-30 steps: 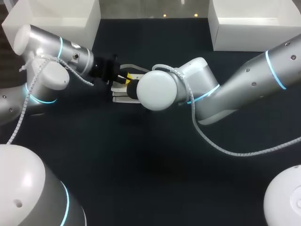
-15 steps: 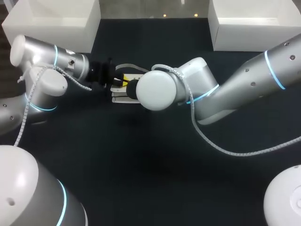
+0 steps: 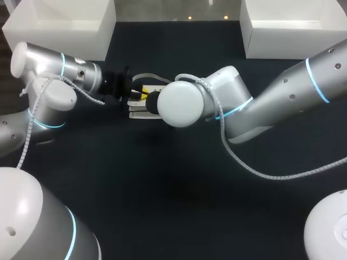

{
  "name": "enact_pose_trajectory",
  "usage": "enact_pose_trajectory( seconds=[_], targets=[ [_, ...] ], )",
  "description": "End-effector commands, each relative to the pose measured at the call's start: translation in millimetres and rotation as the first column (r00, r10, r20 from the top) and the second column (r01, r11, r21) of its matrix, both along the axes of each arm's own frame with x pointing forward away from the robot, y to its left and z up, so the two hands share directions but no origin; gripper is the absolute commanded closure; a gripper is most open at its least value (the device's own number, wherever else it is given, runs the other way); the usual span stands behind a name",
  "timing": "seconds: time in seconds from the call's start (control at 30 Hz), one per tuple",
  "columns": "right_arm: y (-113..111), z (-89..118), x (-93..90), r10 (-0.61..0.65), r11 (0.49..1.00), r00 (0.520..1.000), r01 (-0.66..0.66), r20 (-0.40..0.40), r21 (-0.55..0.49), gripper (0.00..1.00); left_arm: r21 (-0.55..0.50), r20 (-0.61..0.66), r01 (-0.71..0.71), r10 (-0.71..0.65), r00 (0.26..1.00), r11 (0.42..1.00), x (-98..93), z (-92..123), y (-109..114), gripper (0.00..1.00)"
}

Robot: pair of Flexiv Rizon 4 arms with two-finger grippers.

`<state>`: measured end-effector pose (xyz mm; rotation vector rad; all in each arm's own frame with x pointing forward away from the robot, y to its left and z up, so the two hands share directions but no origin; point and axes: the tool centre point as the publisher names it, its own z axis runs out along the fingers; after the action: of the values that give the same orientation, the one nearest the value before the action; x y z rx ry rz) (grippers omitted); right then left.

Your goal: Pick up the bag, open it, inspect its contents, close it, and place it on the opposite side

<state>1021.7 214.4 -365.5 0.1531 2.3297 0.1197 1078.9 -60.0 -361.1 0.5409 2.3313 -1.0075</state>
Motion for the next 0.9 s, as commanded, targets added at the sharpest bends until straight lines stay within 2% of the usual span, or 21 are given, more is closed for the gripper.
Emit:
enact_pose_trajectory(
  seconds=[0.03, 0.1, 0.13, 0.17, 0.2, 0.33, 0.63, 0.9],
  targets=[
    [0.2, -1.8, 0.4, -0.001, 1.0, 1.0, 0.001, 0.003, 0.0, 1.0, -0.011, 0.006, 0.01, -0.01, 1.0, 1.0, 1.4, -1.8, 0.7, 0.65],
    [0.2, -1.8, 0.4, -0.001, 1.0, 1.0, 0.001, 0.003, 0.0, 1.0, -0.019, 0.022, 0.032, -0.032, 0.999, 0.999, -2.8, 2.1, -3.9, 0.62],
    [0.2, -1.8, 0.4, -0.001, 1.0, 1.0, 0.001, 0.003, 0.0, 1.0, -0.018, 0.03, 0.045, -0.044, 0.999, 0.999, -5.0, 3.5, -6.5, 0.67],
    [0.2, -1.8, 0.4, -0.001, 1.0, 1.0, 0.001, 0.003, 0.0, 1.0, -0.015, 0.038, 0.052, -0.052, 0.998, 0.999, -6.5, 4.3, -8.8, 0.76],
    [0.2, -1.8, 0.4, -0.001, 1.0, 1.0, 0.001, 0.003, 0.0, 1.0, -0.01, 0.045, 0.069, -0.069, 0.997, 0.998, -7.4, 5.1, -12.4, 1.0],
    [0.2, -1.8, 0.4, -0.001, 1.0, 1.0, 0.001, 0.003, 0.0, 1.0, 0.031, 0.062, 0.089, -0.091, 0.994, 0.996, -8.5, 3.5, -14.1, 1.0],
    [0.2, -1.8, 0.4, -0.001, 1.0, 1.0, 0.001, 0.003, 0.0, 1.0, 0.048, 0.014, 0.039, -0.039, 0.999, 0.998, -0.3, -6.4, 4.9, 1.0],
    [0.2, -1.8, 0.4, -0.001, 1.0, 1.0, 0.001, 0.003, 0.0, 1.0, 0.031, 0.032, 0.143, -0.144, 0.989, 0.989, -14.1, 1.2, -12.7, 1.0]
  ],
)
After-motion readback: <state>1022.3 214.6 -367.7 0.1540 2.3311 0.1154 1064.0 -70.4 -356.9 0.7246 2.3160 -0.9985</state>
